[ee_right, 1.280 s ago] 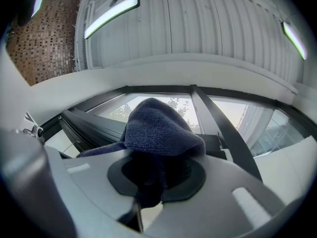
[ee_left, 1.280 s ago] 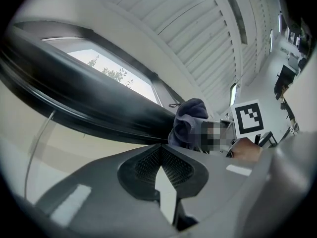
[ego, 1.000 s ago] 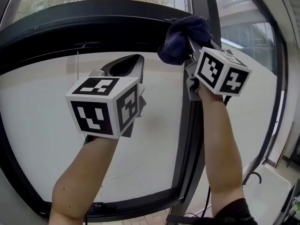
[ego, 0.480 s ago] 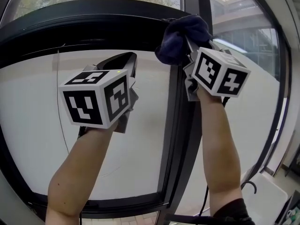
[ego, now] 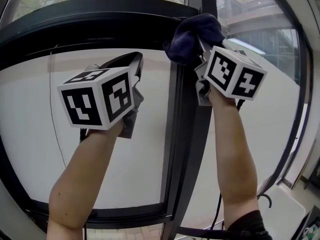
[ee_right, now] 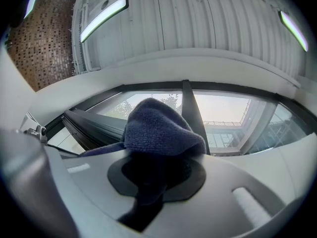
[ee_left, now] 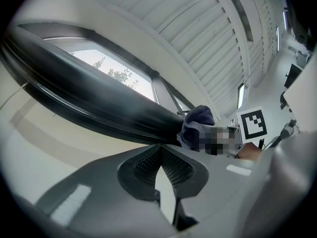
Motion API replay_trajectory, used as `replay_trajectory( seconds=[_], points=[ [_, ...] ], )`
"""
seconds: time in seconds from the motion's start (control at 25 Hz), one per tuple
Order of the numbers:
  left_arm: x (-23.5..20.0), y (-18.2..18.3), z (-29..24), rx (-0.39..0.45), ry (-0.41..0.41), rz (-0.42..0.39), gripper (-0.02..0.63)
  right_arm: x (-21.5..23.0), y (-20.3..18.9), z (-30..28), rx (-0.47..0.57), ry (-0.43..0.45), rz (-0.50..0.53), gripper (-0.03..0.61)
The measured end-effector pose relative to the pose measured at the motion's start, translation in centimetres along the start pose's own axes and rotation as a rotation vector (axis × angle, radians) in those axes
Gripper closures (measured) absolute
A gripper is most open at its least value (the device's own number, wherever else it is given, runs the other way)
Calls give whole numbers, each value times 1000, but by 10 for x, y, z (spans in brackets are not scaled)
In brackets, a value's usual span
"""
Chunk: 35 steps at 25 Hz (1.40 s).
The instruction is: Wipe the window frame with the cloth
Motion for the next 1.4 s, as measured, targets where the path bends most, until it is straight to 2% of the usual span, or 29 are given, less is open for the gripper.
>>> replay_trajectory(
  seconds=[0.16, 0.36, 0.68, 0.84, 1.0, 1.24, 1.4],
  points=[
    [3, 0, 2, 0, 3, -22, 620, -6, 12, 15, 23, 38, -4, 522],
    [12, -9, 4, -24, -23, -11, 620, 1, 32, 32, 51, 10, 7, 522],
    [9, -23, 11, -53, -16, -40, 620, 0, -6, 12, -77, -2, 69, 522],
    [5, -33, 21, -77, -14, -66, 620, 1, -17, 10, -81, -26, 99, 523],
    [0, -48, 34, -79, -1, -25, 620, -4, -25, 14, -112, -8, 147, 525],
    [4, -82, 57, -110, -8, 21, 620, -12, -35, 25, -109, 4, 130, 526],
    [15, -103, 71, -127, -42, 101, 620, -17, -44, 39, -109, 17, 105, 526]
  ],
)
Point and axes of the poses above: the fingertips, and each gripper's own axes: z backward along the fingers, x to its right, y out of its top, the point moved 3 cm from there along z, backward along the fingers, and after that the axes turned 11 degrees about x, right-handed, at the moved point
